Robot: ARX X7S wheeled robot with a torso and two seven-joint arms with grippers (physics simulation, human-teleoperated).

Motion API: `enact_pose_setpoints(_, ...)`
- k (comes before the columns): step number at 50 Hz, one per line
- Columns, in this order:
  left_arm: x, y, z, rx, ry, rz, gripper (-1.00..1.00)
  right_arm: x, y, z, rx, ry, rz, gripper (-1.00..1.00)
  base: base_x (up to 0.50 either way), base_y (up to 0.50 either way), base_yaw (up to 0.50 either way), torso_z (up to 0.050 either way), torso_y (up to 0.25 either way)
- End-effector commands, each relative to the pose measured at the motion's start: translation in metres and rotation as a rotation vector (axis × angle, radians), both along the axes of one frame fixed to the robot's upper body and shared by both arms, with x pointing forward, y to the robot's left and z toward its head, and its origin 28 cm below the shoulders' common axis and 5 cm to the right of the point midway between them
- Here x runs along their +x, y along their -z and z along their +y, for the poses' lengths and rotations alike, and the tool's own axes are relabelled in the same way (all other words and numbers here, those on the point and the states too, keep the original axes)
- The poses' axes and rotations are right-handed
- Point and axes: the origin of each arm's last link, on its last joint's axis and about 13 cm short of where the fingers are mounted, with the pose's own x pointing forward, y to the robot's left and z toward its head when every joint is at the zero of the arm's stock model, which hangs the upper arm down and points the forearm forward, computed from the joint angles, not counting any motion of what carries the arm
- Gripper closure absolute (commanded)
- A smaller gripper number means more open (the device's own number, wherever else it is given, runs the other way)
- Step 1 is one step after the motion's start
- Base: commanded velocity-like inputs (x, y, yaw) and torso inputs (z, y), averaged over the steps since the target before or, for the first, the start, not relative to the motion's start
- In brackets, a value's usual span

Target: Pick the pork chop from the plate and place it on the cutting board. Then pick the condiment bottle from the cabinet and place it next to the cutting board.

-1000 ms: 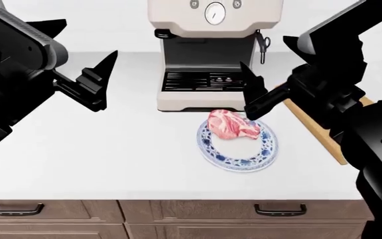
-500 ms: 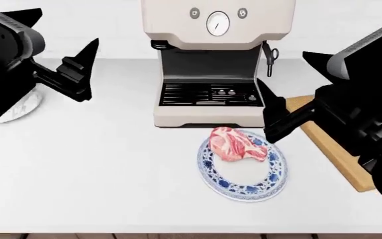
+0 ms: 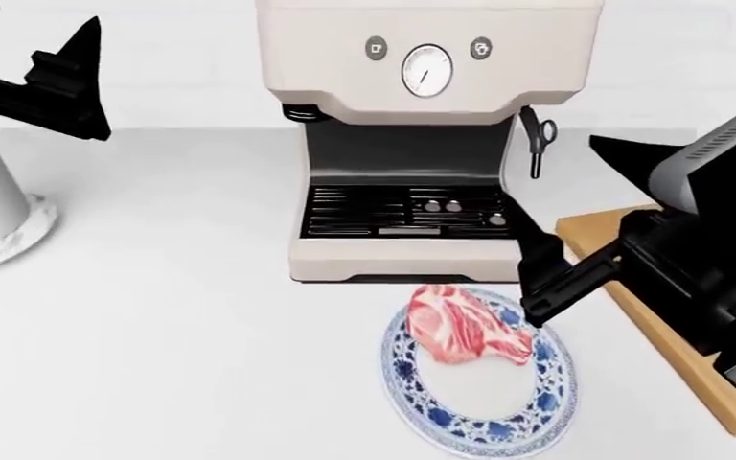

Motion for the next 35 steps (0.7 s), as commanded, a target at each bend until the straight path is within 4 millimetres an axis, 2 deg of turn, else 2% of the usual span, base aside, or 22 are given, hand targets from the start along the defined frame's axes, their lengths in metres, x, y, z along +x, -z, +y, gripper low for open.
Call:
enact_pose_setpoints(1, 0.0006, -0.0017, 0.0021, -0.014, -0.015, -0.006, -1.00, -0.0069, 0.0056, -0.0030, -0.003, -0.009, 0.016, -1.00, 0.20, 0.00, 0.00, 0.000, 0.000)
enact_pose_setpoints(19, 0.0014, 0.0002, 0.0011, -0.014, -0.007, -0.001, -1.00, -0.0089, 0.0124, -0.0041, -0.007, -0.017, 0.039, -1.00, 0.20, 0.00, 0.00, 0.000, 0.001)
enact_pose_setpoints(30, 0.0017, 0.0016, 0.0008, -0.014, -0.005, 0.002, -1.00, -0.0099, 0.0141, -0.0025, -0.047, -0.016, 0.032, -1.00, 0.01, 0.00, 0.00, 0.000, 0.000)
enact_pose_setpoints(35, 0.0018, 0.0021, 0.0008, -0.014, -0.005, 0.003, -1.00, -0.0116, 0.0148, -0.0017, -0.052, -0.037, 0.033, -1.00, 0.31, 0.00, 0.00, 0.000, 0.000)
